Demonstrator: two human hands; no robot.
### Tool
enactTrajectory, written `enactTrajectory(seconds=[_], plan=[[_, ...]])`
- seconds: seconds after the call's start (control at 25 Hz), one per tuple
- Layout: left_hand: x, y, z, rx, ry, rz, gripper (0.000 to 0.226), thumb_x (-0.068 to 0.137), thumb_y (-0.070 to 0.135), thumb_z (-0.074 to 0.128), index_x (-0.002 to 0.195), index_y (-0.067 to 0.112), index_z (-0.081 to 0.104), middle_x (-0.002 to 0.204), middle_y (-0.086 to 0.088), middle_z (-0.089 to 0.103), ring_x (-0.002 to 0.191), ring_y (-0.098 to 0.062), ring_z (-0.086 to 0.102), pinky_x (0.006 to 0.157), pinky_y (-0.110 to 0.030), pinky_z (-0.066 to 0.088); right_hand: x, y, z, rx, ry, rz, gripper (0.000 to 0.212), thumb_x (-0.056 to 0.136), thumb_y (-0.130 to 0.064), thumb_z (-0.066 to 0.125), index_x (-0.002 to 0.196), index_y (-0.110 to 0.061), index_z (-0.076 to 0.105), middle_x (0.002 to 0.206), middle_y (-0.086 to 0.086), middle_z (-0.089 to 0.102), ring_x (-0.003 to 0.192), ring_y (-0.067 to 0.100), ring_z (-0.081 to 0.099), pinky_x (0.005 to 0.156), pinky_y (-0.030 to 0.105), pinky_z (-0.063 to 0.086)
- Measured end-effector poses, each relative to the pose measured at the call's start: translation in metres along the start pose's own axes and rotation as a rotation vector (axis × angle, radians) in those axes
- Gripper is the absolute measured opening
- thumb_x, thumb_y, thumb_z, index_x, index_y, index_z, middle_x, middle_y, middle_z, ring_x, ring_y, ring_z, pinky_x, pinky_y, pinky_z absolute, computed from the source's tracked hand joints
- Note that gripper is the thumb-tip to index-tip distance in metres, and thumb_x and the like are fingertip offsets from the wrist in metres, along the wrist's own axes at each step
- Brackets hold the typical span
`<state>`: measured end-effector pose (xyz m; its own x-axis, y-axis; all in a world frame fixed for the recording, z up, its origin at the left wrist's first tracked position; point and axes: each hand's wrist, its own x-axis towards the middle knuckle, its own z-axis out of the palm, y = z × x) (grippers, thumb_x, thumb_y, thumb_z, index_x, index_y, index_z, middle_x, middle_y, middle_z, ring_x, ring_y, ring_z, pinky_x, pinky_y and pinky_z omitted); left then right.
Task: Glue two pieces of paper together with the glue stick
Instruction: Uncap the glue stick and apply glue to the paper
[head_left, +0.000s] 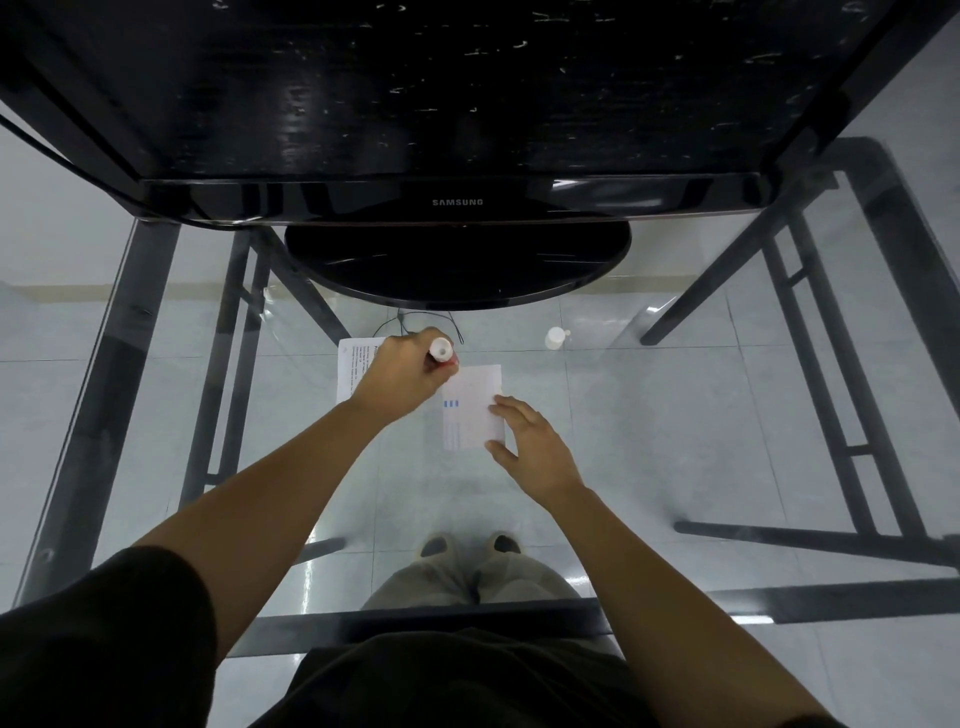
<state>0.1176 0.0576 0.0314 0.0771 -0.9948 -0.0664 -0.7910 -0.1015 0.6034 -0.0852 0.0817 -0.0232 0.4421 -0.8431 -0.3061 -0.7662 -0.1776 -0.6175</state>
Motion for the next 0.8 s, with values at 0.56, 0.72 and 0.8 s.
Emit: enactTrajectory(seconds=[0.56, 0.72, 0.8], plan=[[0.001, 0.009, 0.007, -0.022, -0.114, 0.128, 0.016, 0.079, 0.029, 0.068, 0.088, 0.018, 0.060, 0.076, -0.001, 0.068, 0.066, -0.013, 0.059, 0.059, -0.016, 0.043, -0.001, -0.003, -0.002, -0.051, -0.007, -0.025, 0.048, 0.092, -0.030, 0.054, 0.136, -0.019, 0.040, 0.148, 0.001, 0.034, 0.132, 0.019, 0.037, 0.108, 0.033, 0.034], [0.003, 0.011, 0.010, 0.002, -0.153, 0.094, 0.018, 0.080, 0.029, 0.067, 0.089, 0.016, 0.059, 0.079, -0.002, 0.068, 0.069, -0.015, 0.060, 0.057, -0.015, 0.039, -0.001, -0.004, -0.004, -0.134, -0.001, -0.079, 0.044, 0.093, -0.030, 0.052, 0.134, -0.016, 0.043, 0.142, 0.005, 0.039, 0.130, 0.019, 0.035, 0.103, 0.031, 0.039], [0.009, 0.011, 0.009, 0.015, -0.066, 0.041, 0.017, 0.082, 0.027, 0.064, 0.091, 0.013, 0.059, 0.079, -0.006, 0.068, 0.070, -0.019, 0.060, 0.059, -0.025, 0.044, -0.002, -0.003, -0.005, -0.162, -0.015, -0.084, 0.043, 0.094, -0.030, 0.051, 0.134, -0.016, 0.042, 0.141, 0.005, 0.040, 0.130, 0.019, 0.035, 0.102, 0.033, 0.041]])
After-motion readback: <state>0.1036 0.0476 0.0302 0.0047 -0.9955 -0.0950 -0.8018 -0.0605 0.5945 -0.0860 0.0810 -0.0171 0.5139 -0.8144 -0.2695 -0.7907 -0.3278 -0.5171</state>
